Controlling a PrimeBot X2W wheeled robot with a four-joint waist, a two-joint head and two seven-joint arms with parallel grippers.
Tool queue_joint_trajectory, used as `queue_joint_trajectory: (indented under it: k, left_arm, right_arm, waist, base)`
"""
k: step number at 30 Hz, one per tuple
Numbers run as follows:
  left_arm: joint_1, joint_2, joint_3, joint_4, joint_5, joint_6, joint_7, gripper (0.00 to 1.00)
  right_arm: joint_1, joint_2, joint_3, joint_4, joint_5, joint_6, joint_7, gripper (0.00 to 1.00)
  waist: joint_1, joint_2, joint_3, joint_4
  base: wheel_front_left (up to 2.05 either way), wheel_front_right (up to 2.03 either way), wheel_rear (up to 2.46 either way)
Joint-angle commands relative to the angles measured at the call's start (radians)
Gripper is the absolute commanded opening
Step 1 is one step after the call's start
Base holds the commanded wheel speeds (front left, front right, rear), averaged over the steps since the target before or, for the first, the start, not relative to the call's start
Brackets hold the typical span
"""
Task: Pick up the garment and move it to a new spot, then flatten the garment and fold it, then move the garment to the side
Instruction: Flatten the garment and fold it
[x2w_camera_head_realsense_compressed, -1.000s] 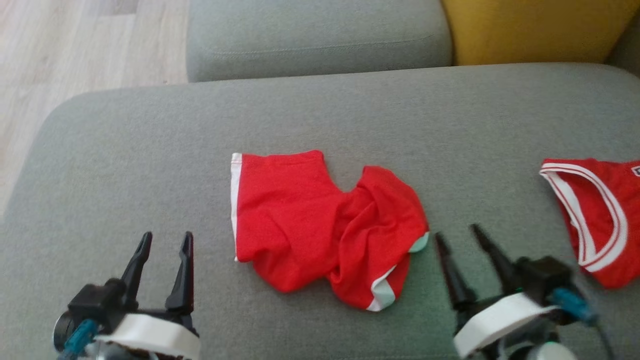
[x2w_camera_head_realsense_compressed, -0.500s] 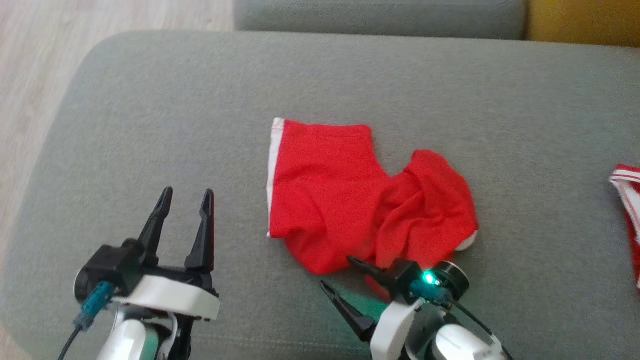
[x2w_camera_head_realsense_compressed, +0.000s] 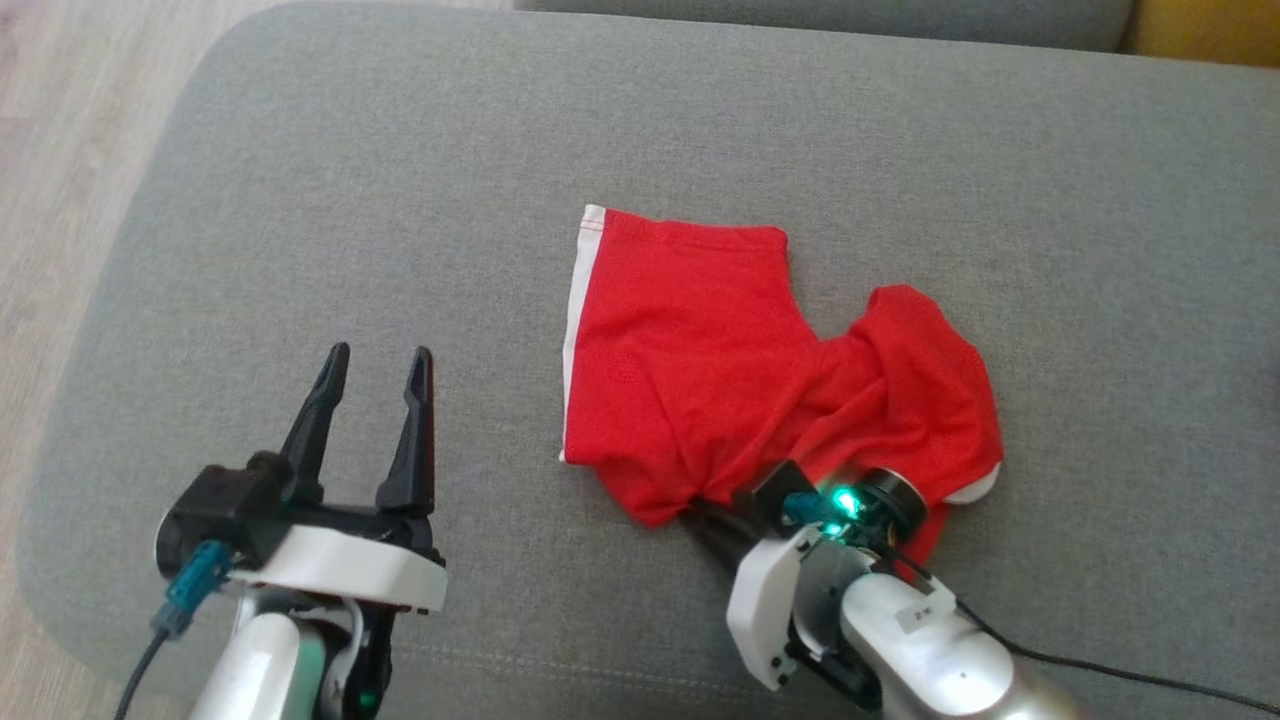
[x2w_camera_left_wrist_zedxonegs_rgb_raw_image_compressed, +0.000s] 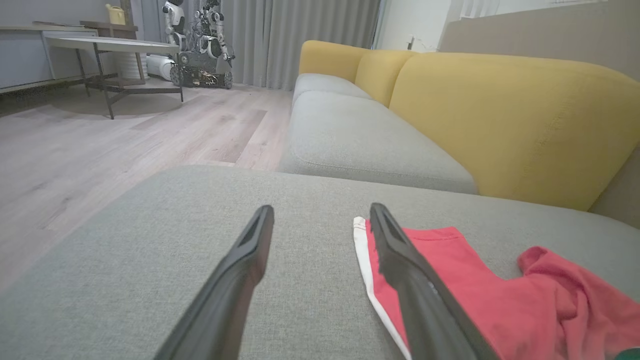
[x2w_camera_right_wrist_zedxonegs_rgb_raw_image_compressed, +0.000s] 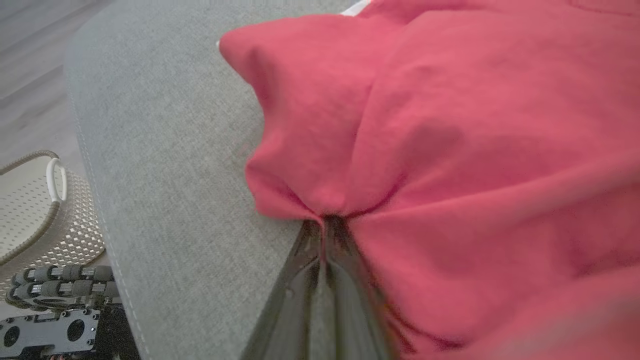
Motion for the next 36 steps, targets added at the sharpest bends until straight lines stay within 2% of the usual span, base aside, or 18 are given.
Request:
queue_joint_trajectory:
  k: [1, 8, 13, 16, 19, 25, 30, 31, 36]
  left_arm:
    - [-0.049, 0.010, 0.048, -0.028, 0.004, -0.005, -0.012, 1.00]
    - [-0.035, 0.002, 0.071, -0.033, 0.017, -0.010, -0.012, 1.00]
    - [-0.027, 0.002, 0.088, -0.035, 0.025, -0.014, -0.012, 1.00]
    - [-0.022, 0.001, 0.093, -0.038, 0.030, -0.016, -0.012, 1.00]
    - [-0.021, -0.001, 0.094, -0.039, 0.034, -0.019, -0.012, 1.00]
    - [-0.019, 0.001, 0.096, -0.037, 0.039, -0.025, -0.012, 1.00]
    - [-0.022, 0.004, 0.095, -0.036, 0.044, -0.026, -0.012, 1.00]
    - [-0.025, 0.006, 0.093, -0.035, 0.045, -0.028, -0.012, 1.00]
    - [-0.034, 0.008, 0.089, -0.034, 0.048, -0.029, -0.012, 1.00]
  right_arm:
    - [-0.001, 0.023, 0.038, -0.013, 0.014, -0.001, -0.005, 0.00]
    - [-0.033, 0.020, 0.127, -0.148, 0.078, -0.001, -0.030, 0.00]
    - [-0.046, -0.006, 0.159, -0.346, 0.135, -0.001, -0.021, 0.00]
    - [-0.043, -0.025, 0.127, -0.464, 0.169, -0.001, -0.006, 0.00]
    - [-0.015, -0.040, 0.027, -0.554, 0.204, -0.001, 0.012, 0.00]
    - [0.117, -0.038, -0.290, -0.636, 0.246, -0.001, 0.057, 0.00]
    - [0.247, -0.010, -0.541, -0.623, 0.300, -0.001, 0.117, 0.00]
    - [0.284, 0.005, -0.623, -0.604, 0.330, -0.001, 0.137, 0.00]
    - [0.321, 0.020, -0.747, -0.506, 0.349, -0.001, 0.172, 0.00]
  waist:
    - [0.0000, 0.0000, 0.001, -0.008]
    - [0.0000, 0.0000, -0.005, -0.045]
    - [0.0000, 0.0000, -0.010, -0.083]
    - [0.0000, 0.0000, -0.010, -0.106]
    - [0.0000, 0.0000, -0.009, -0.124]
    - [0.0000, 0.0000, -0.007, -0.157]
    - [0.0000, 0.0000, -0.005, -0.172]
    - [0.0000, 0.0000, -0.001, -0.177]
    - [0.0000, 0.0000, 0.009, -0.183]
  base:
    - [0.00, 0.00, 0.00]
    - [0.00, 0.00, 0.00]
    - [0.00, 0.00, 0.00]
    - [0.00, 0.00, 0.00]
    - [0.00, 0.00, 0.00]
    - [0.00, 0.00, 0.00]
    - [0.00, 0.00, 0.00]
    - [0.00, 0.00, 0.00]
    - [0.00, 0.00, 0.00]
